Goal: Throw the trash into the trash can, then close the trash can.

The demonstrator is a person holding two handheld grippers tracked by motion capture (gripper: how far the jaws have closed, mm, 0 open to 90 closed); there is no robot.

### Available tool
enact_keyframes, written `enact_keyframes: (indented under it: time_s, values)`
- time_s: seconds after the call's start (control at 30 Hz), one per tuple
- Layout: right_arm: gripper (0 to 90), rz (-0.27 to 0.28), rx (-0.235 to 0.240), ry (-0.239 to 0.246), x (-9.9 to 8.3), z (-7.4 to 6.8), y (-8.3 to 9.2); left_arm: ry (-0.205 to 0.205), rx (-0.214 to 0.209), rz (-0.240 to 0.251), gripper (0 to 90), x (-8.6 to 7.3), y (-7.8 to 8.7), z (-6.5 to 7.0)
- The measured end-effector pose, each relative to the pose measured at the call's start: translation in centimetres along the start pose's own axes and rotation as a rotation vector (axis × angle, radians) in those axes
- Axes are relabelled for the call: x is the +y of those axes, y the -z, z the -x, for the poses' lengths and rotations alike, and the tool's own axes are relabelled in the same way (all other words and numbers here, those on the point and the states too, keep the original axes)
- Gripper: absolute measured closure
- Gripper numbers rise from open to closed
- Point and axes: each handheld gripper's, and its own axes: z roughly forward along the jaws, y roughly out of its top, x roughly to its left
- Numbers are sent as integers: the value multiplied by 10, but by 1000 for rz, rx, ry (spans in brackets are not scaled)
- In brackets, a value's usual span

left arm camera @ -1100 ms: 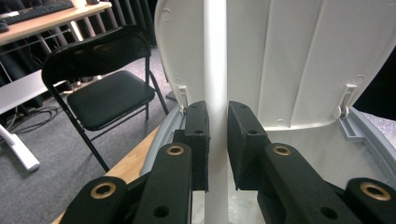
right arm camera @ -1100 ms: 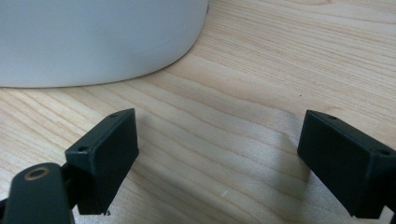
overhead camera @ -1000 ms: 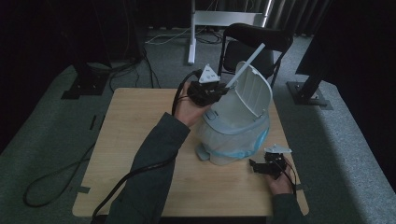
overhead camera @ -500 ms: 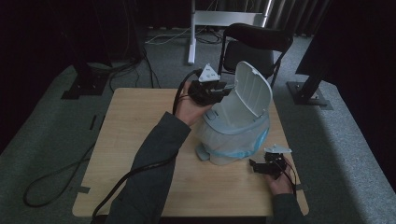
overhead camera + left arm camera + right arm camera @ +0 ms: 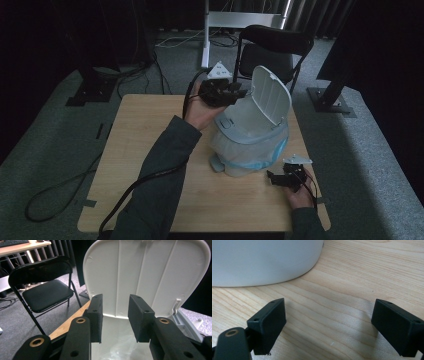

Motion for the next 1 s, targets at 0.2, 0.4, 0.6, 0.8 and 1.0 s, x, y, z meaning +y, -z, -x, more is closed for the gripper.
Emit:
enact_keyframes:
  time_s: [0.2,0.4,0.6,0.8,1.0]
  values:
    - [113,0,0,0,0,0,0,4,-3,5,640,2,1,2]
    - [112,0,1,-1,0,0,0,5,-14,12,635,9,1,4]
    - [113,0,1,-1,0,0,0,-3,-21,33,623,19,4,6]
    - [113,0,1,-1,0,0,0,-5,-27,41,619,25,4,7]
    - [113,0,1,-1,0,0,0,-9,-30,55,612,33,6,8]
